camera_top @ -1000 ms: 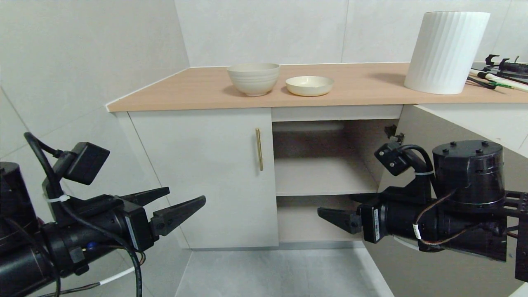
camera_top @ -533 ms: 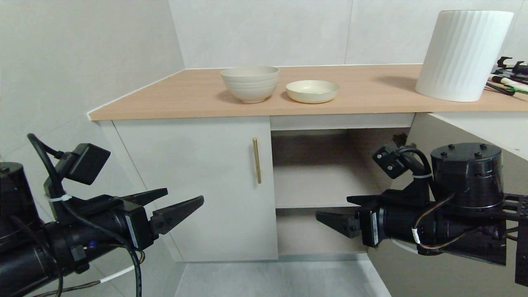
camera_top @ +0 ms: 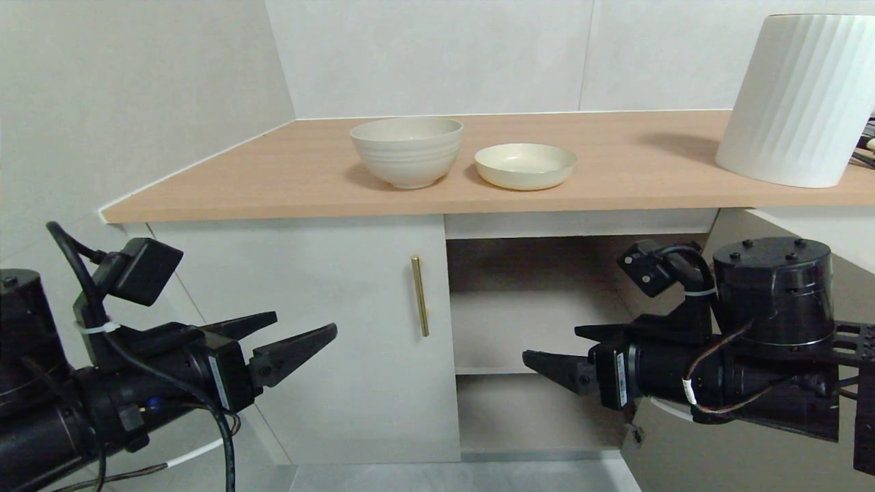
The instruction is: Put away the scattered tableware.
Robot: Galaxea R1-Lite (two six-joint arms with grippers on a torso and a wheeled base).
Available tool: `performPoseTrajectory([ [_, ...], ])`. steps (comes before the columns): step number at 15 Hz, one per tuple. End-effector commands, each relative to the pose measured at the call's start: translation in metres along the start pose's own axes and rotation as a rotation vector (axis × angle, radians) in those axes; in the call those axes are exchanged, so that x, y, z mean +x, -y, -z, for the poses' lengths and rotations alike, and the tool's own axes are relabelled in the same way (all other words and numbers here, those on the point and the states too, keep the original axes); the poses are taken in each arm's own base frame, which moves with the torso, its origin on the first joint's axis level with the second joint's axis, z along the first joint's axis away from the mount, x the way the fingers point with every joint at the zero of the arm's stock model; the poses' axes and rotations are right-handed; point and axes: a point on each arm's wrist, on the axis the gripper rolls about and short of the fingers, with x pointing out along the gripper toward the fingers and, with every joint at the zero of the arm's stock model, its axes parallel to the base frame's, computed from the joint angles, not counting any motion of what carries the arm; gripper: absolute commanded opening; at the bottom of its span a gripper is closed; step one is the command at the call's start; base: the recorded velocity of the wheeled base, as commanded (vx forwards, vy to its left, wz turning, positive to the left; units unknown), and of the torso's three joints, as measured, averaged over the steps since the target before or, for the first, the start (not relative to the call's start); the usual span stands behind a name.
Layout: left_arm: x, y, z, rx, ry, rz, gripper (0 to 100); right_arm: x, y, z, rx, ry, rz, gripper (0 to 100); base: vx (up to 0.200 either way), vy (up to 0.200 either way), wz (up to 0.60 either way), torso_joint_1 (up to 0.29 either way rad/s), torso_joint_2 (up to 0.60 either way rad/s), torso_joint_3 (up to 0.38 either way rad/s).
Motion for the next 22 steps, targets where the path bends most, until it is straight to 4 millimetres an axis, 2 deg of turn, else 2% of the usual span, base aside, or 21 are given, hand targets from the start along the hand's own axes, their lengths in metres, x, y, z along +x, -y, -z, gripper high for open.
performPoseTrajectory([
  [1,0.000,0.000,-0.002,-0.003,0.004,0.000,100,0.000,0.000,0.000,0.000,0.001,0.000,100,0.000,0.000,0.00,0.000,0.00,0.000],
  [8,-0.004,0.002,-0.005,-0.058,0.023,0.008,100,-0.001,0.000,0.000,0.002,0.001,0.000,100,0.000,0.000,0.00,0.000,0.00,0.000],
  [12,-0.005,0.002,-0.004,-0.050,0.025,0.008,100,-0.001,0.000,0.000,0.002,0.003,-0.001,100,0.000,0.200,0.00,0.000,0.00,-0.001],
  [19,-0.011,0.005,-0.004,0.013,0.040,0.015,100,-0.003,-0.001,-0.002,0.000,0.012,-0.001,100,0.000,0.000,0.00,0.000,0.00,0.000],
  [22,-0.014,0.006,-0.005,0.033,0.046,0.016,100,-0.010,-0.004,-0.005,-0.006,0.030,-0.014,100,0.067,0.000,0.00,0.001,0.00,-0.001],
])
